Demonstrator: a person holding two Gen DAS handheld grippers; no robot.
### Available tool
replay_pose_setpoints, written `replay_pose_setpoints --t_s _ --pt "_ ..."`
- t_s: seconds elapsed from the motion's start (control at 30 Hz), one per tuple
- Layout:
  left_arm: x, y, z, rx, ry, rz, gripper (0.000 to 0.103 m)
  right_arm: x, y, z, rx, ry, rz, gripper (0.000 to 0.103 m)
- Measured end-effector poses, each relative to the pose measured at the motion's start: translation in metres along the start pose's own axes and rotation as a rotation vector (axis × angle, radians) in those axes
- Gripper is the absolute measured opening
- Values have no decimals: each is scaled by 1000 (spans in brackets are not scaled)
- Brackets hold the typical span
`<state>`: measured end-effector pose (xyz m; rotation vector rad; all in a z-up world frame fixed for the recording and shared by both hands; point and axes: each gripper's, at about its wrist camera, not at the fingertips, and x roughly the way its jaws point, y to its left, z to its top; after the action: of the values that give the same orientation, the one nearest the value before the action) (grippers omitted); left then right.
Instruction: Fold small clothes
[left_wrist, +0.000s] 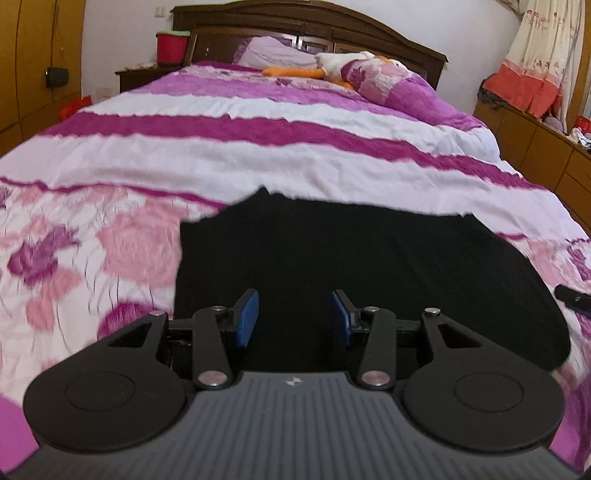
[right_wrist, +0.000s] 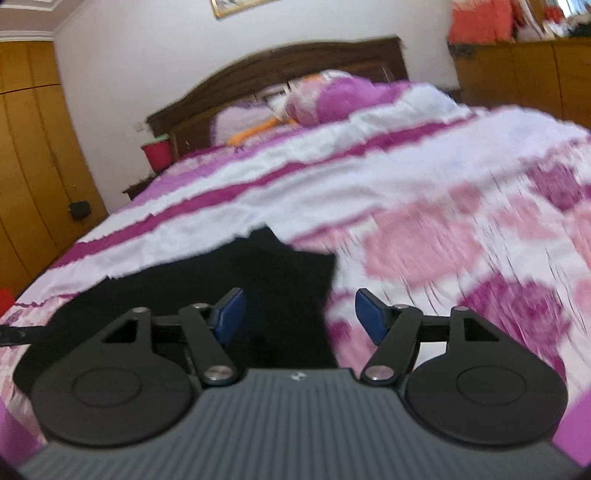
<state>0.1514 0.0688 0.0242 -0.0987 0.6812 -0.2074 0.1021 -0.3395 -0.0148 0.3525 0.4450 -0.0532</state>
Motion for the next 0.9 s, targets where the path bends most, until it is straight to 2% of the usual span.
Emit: replay_pose_setpoints --t_s 0.1,0.23,0.57,0.9 --pt "0 -1 -15 -25 26 -10 50 5 -9 -15 52 58 25 70" --pt "7 -3 -26 -26 32 4 50 15 -12 -28 152 86 104 70" --pt "10 -4 -27 -34 33 27 51 37 0 -35 281 80 173 70" --pt "14 -17 -28 -25 30 87 51 55 4 -39 278 36 198 71"
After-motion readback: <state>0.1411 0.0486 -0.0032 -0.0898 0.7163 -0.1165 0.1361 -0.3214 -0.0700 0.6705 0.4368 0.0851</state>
